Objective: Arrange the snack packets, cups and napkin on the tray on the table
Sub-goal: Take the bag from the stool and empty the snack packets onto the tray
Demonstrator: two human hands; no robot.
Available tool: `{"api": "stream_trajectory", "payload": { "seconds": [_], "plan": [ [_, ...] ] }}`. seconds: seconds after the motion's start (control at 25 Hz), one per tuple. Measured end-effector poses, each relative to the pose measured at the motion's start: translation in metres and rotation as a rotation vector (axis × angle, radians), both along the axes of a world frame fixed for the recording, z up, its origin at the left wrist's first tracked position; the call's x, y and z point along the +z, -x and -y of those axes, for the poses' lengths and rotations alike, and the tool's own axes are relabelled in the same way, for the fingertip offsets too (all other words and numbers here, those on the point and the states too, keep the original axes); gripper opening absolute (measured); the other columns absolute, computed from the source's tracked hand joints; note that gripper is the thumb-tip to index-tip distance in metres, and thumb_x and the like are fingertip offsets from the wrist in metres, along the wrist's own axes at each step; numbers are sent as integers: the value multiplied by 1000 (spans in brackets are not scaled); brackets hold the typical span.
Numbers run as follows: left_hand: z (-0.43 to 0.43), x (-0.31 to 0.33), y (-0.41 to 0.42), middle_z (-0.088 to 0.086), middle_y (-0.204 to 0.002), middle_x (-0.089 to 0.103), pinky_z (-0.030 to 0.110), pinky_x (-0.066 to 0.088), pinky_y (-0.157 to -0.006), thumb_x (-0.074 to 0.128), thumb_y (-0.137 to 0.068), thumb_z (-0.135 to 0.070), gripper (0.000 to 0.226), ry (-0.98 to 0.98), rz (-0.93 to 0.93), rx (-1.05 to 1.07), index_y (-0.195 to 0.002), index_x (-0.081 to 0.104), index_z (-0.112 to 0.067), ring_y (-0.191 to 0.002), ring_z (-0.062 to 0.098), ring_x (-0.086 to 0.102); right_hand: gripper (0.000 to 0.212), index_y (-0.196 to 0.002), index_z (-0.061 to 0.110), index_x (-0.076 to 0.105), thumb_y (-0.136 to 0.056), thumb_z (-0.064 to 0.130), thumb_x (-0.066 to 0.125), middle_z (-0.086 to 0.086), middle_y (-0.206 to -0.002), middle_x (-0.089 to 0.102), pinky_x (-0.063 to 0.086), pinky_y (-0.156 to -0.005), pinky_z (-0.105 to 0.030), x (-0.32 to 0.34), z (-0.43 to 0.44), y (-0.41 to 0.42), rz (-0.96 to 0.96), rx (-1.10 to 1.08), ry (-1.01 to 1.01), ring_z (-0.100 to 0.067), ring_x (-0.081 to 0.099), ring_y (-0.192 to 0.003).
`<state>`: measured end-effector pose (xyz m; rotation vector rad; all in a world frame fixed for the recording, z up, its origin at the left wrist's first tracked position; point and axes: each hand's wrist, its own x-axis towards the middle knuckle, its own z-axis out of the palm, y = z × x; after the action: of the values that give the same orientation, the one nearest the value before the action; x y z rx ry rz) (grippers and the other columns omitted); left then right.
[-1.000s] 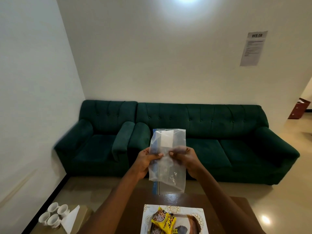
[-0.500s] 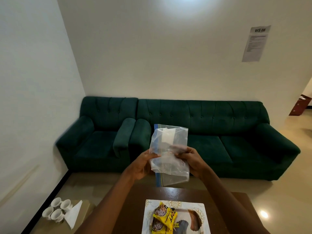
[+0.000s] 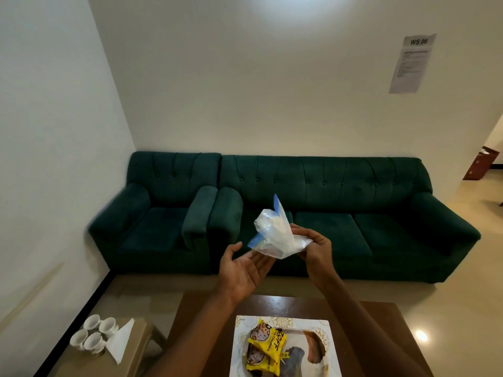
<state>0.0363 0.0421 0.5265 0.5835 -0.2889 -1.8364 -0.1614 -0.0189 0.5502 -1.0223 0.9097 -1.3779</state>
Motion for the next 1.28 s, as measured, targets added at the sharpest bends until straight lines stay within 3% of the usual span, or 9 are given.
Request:
{"api": "stream_trajectory", "payload": {
  "seconds": [0.08, 0.24, 0.36, 0.48, 0.64, 0.8, 0.96, 1.16, 1.28],
  "plan": [
    [-9, -17, 17, 29, -154, 47, 46, 43, -118, 65, -94, -44, 74, 26, 4, -50, -148, 49, 4, -138, 40, 53, 45, -97, -4, 79, -85, -27, 43, -13, -126, 72, 63, -91, -44, -7, -3, 1, -150, -167, 45, -29, 69, -116],
    [4, 0, 50, 25, -138, 63, 51, 54, -106, 84, -78, -47, 82, 79, 224, 32, -142, 57, -4, -126, 40, 64, 38, -106, -2, 80, -91, -22, 51, -12, -141, 63, 53, -96, -14, -29, -22, 6, -706, -269, 305, -21, 60, -126],
    [22, 4, 66, 19, -112, 77, 46, 65, -79, 93, -66, -38, 73, -68, 556, 211, -126, 68, -5, -103, 37, 76, 35, -119, 6, 76, -97, -12, 56, -1, -145, 60, 51, -99, -11, -42, -40, 9, -759, -122, 369, -18, 62, -128],
    [29, -10, 59, 20, -106, 78, 49, 65, -81, 91, -75, -28, 52, -199, 597, 183, -115, 72, -1, -97, 38, 77, 45, -129, 10, 73, -92, -11, 58, 7, -152, 51, 50, -102, -11, -47, -58, 28, -874, -34, 491, -7, 55, -135],
    [29, -15, 45, 24, -115, 76, 54, 61, -92, 83, -84, -16, 46, -129, 519, 127, -122, 70, 4, -107, 40, 73, 63, -151, 22, 50, -92, 28, 72, 6, -158, 43, 63, -87, -28, -42, -61, 43, -541, -72, 198, -11, 65, -123],
    [22, 1, 40, 21, -121, 74, 46, 64, -83, 84, -81, -17, 50, 70, 578, -60, -126, 69, -2, -105, 36, 74, 70, -143, 11, 51, -88, 44, 78, -10, -133, 66, 64, -81, -38, -12, -37, 30, -376, -15, -289, -26, 73, -109],
    [20, 15, 25, 12, -110, 79, 37, 64, -77, 86, -79, -28, 42, 124, 753, -37, -116, 74, -13, -94, 26, 78, 34, -117, 14, 69, -89, 30, 80, -15, -115, 77, 65, -73, -33, -3, -30, 11, -291, 59, -138, -20, 79, -90],
    [25, 23, 11, 27, -104, 76, 54, 62, -86, 82, -86, -29, 41, 41, 832, 276, -105, 74, 5, -91, 38, 73, 37, -125, 0, 67, -90, 8, 77, -17, -113, 77, 65, -76, -38, -1, -23, -13, -163, 102, -66, -36, 77, -101],
    [27, 20, 14, 20, -93, 75, 42, 63, -76, 80, -89, -23, 30, 75, 846, 366, -100, 73, 4, -85, 34, 70, 29, -118, 4, 72, -90, 5, 78, -13, -107, 80, 65, -73, -36, -2, -26, -20, -172, 65, -30, -31, 79, -94]
  ]
}}
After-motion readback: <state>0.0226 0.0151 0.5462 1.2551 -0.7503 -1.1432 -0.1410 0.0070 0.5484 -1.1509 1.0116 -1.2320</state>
